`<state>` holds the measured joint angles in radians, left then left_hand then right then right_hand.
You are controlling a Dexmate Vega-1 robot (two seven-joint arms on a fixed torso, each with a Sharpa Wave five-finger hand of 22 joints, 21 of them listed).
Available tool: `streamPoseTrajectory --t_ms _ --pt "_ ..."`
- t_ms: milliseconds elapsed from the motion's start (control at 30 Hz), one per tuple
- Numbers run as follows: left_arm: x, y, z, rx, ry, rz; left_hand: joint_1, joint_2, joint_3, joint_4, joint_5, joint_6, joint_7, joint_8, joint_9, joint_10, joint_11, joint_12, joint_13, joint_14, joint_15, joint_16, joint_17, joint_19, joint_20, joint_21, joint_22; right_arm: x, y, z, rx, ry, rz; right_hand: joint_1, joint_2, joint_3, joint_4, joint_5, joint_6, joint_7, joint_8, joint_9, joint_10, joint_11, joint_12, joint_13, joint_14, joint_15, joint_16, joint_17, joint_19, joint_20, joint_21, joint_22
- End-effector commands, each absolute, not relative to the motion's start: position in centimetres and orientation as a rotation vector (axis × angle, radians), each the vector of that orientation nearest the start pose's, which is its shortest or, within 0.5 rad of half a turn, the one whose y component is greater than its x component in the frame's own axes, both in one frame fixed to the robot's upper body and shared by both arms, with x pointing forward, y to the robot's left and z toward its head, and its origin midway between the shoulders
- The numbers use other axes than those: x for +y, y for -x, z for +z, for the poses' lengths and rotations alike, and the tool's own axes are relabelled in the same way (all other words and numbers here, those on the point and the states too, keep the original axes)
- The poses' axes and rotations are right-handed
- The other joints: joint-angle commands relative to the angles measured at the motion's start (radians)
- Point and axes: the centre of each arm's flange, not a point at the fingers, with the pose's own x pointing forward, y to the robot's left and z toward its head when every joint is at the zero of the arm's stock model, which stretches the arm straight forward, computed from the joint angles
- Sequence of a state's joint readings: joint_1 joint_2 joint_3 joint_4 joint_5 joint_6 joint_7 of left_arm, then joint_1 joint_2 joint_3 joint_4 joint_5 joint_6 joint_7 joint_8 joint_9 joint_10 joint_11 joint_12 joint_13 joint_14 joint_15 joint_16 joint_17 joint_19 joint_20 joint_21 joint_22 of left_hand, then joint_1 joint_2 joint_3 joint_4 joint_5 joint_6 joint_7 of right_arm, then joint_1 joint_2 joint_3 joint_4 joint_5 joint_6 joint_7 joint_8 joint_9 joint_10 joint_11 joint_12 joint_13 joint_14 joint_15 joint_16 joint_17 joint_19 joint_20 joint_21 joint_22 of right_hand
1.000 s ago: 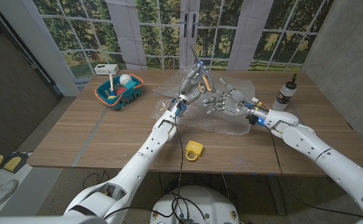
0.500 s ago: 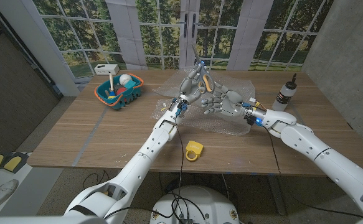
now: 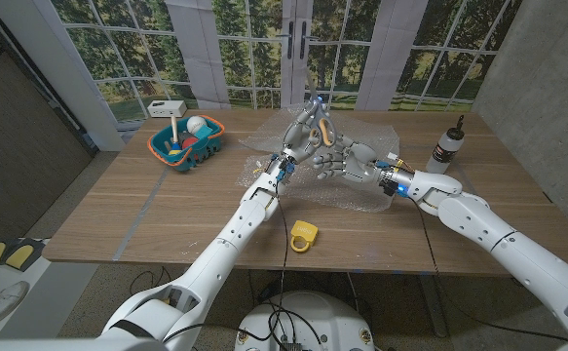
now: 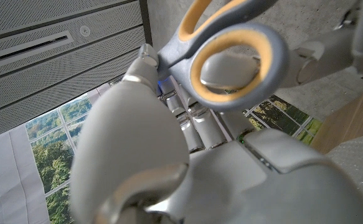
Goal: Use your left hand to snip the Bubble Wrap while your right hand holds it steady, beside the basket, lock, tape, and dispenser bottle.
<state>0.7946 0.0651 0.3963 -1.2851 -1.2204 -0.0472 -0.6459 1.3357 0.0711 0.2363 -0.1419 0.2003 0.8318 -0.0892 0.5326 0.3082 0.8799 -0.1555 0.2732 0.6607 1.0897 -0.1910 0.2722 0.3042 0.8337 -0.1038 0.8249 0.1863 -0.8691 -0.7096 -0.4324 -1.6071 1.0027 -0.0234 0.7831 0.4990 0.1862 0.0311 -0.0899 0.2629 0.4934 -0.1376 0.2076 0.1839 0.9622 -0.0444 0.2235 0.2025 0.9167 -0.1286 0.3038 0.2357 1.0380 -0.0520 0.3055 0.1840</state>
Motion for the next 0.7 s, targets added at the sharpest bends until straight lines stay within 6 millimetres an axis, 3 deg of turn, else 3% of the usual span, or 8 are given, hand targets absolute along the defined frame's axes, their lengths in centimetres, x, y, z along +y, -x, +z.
streamPoseTrajectory --t_ms 33,200,367,433,533,700 --pt "5.3 -61.0 0.5 -0.592 0.814 -1.091 0.05 0.061 0.005 0.0 0.003 0.01 -0.003 0.007 0.002 0.008 -0.001 -0.002 0.004 0.007 -0.048 0.006 0.005 -0.004 -0.055 0.008 -0.001 -19.8 -56.2 -2.3 -0.399 -0.048 1.144 0.028 -0.006 0.018 -0.008 -0.001 0.014 -0.003 0.005 0.002 0.025 0.003 0.01 0.004 0.025 -0.047 0.007 0.003 0.019 -0.013 0.005 0.003" --pt "5.0 -60.9 0.3 -0.608 0.796 -1.106 0.051 0.058 0.004 -0.002 0.004 0.015 -0.001 0.009 0.002 0.008 -0.003 -0.003 0.007 0.006 -0.048 0.007 0.007 -0.008 -0.056 0.01 -0.001 -19.8 -56.3 -2.7 -0.381 -0.073 1.152 0.046 -0.019 0.032 -0.019 -0.012 0.038 0.008 0.008 0.001 0.054 0.005 0.015 0.006 0.078 -0.062 0.02 0.0 0.057 -0.027 0.017 0.004" --pt "4.8 -61.0 0.2 -0.612 0.804 -1.112 0.052 0.053 0.003 -0.004 0.005 0.025 -0.006 0.016 0.005 0.004 -0.008 -0.006 0.012 0.003 -0.048 0.008 0.011 -0.013 -0.056 0.013 -0.001 -19.8 -56.3 -2.7 -0.377 -0.065 1.166 0.053 -0.03 0.035 -0.025 -0.018 0.036 -0.006 0.004 0.001 0.034 0.011 0.006 0.01 0.069 -0.054 0.011 -0.003 0.051 -0.024 0.013 0.004" --pt "4.6 -61.0 0.1 -0.611 0.808 -1.116 0.053 0.052 0.003 -0.004 0.006 0.024 -0.004 0.016 0.005 0.005 -0.008 -0.006 0.013 0.003 -0.048 0.008 0.011 -0.013 -0.056 0.014 -0.001 -19.8 -56.2 -2.6 -0.377 -0.057 1.168 0.054 -0.033 0.037 -0.026 -0.022 0.033 -0.013 0.001 0.002 0.021 0.019 0.0 0.014 0.054 -0.032 0.002 -0.003 0.043 -0.021 0.009 0.004" --pt "4.4 -61.0 0.0 -0.611 0.811 -1.121 0.053 0.052 0.003 -0.004 0.007 0.026 -0.005 0.017 0.005 0.006 -0.011 -0.006 0.015 0.002 -0.048 0.008 0.012 -0.015 -0.056 0.015 -0.001 -19.8 -56.2 -2.6 -0.376 -0.059 1.168 0.055 -0.047 0.034 -0.03 -0.027 0.027 -0.015 -0.003 0.002 0.015 0.025 -0.002 0.017 0.053 -0.035 0.0 -0.004 0.042 -0.019 0.008 0.004" --pt "4.1 -61.2 -0.2 -0.616 0.811 -1.13 0.055 0.05 0.002 -0.005 0.008 0.031 -0.008 0.02 0.006 0.005 -0.01 -0.007 0.019 0.002 -0.048 0.01 0.015 -0.017 -0.056 0.018 -0.001 -19.6 -56.2 -2.5 -0.372 -0.058 1.177 0.084 -0.057 0.042 -0.049 -0.031 0.035 -0.018 -0.002 0.002 0.038 0.008 0.008 0.024 0.066 -0.055 0.0 -0.006 0.04 -0.024 0.005 0.004"
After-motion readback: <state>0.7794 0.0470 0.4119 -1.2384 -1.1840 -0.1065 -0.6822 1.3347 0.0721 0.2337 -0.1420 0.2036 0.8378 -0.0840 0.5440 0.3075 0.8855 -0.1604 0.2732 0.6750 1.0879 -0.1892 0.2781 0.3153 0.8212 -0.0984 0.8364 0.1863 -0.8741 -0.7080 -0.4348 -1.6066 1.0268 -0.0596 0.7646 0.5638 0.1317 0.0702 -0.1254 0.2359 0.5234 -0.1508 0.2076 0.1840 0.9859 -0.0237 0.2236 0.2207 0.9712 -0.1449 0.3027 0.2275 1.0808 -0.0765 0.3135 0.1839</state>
